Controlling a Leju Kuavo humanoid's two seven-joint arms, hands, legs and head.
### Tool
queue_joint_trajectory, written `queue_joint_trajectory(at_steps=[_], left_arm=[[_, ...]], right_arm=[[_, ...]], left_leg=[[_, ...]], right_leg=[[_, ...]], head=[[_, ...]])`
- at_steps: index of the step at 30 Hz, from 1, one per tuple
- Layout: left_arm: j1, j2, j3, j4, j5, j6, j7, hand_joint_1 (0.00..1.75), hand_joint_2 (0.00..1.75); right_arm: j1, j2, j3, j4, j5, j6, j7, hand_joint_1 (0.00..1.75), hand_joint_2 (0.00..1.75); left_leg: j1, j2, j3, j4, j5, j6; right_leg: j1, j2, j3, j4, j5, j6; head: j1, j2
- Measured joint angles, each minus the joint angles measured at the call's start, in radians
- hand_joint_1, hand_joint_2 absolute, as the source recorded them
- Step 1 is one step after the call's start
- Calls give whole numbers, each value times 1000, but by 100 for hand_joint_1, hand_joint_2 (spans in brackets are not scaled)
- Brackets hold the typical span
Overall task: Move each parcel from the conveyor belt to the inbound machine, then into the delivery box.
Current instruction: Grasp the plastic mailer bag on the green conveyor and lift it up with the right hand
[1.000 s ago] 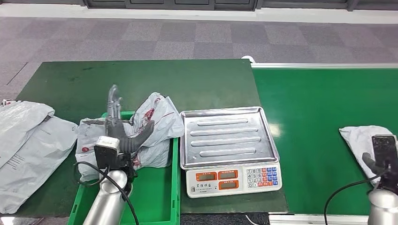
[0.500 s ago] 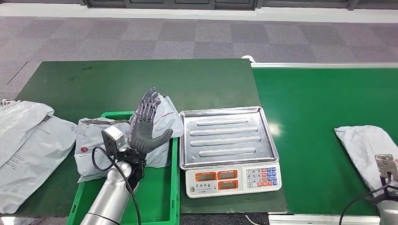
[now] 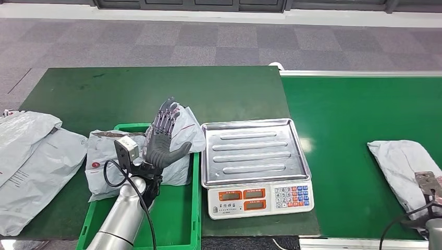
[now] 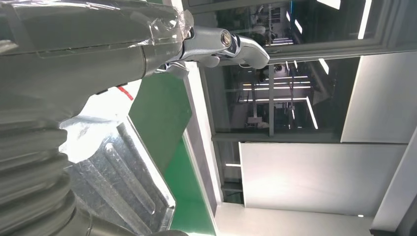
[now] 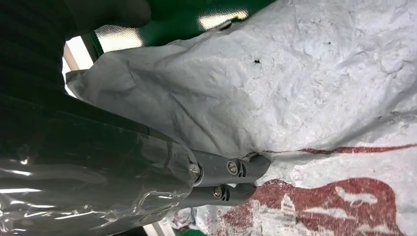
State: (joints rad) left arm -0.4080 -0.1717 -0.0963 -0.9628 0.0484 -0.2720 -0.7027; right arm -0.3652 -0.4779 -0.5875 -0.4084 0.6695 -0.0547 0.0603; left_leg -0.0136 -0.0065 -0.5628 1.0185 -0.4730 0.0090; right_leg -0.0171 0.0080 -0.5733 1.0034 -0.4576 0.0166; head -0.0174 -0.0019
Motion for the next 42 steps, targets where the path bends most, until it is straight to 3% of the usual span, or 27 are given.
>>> queue_joint_trajectory(at_steps=[1,2,15,21,25,29,32,34,38,42], left_arm=[[-1,0,1,3,0,0,0,0,175],[-2,0,2,6,0,0,0,0,175],[-10,0,20,23,1,4,0,0,175],[-15,0,22,37,-2,23,0,0,175],[-16,0,24,41,9,14,0,0,175],[-15,0,30,42,13,5,0,0,175],[-16,-3,31,42,13,0,0,0,175],[-17,-7,31,43,11,-3,0,0,175],[-23,-17,31,45,8,-4,0,0,175],[-35,-19,32,51,9,1,0,0,175]], right_arm=[[-2,0,0,2,1,4,-1,145,175],[-4,-1,0,4,2,7,-6,175,175],[-19,-1,0,6,13,9,-56,175,175],[-19,4,0,7,13,9,-122,175,175],[-19,16,0,4,14,-27,-216,175,175],[-19,44,0,-40,-22,-151,-426,175,175],[-3,81,-6,-150,-124,-248,-636,175,175],[35,121,-11,-290,-207,-274,-727,175,175],[156,215,14,-667,-286,-348,-764,175,175],[248,257,146,-983,-266,-463,-767,175,175]], left_leg=[[0,0,0,0,0,0],[0,0,0,0,0,0],[0,0,-1,0,1,2],[0,0,-1,0,1,1],[0,0,-2,0,1,1],[0,0,-4,0,2,2],[0,-1,-4,0,2,2],[0,-3,-4,0,2,2],[0,-8,-7,0,3,1],[0,-5,-8,-1,3,0]], right_leg=[[0,0,0,0,0,0],[0,0,1,0,0,0],[0,0,0,-1,2,2],[0,0,-1,-1,2,2],[0,0,-1,0,2,2],[-1,-1,-2,0,2,1],[-1,-1,-3,0,2,1],[0,-3,-3,0,2,1],[0,-7,-4,1,1,0],[0,-5,-7,1,1,0]], head=[[0,0],[0,0],[0,0],[0,0],[0,0],[0,0],[0,0],[0,0],[0,0],[0,0]])
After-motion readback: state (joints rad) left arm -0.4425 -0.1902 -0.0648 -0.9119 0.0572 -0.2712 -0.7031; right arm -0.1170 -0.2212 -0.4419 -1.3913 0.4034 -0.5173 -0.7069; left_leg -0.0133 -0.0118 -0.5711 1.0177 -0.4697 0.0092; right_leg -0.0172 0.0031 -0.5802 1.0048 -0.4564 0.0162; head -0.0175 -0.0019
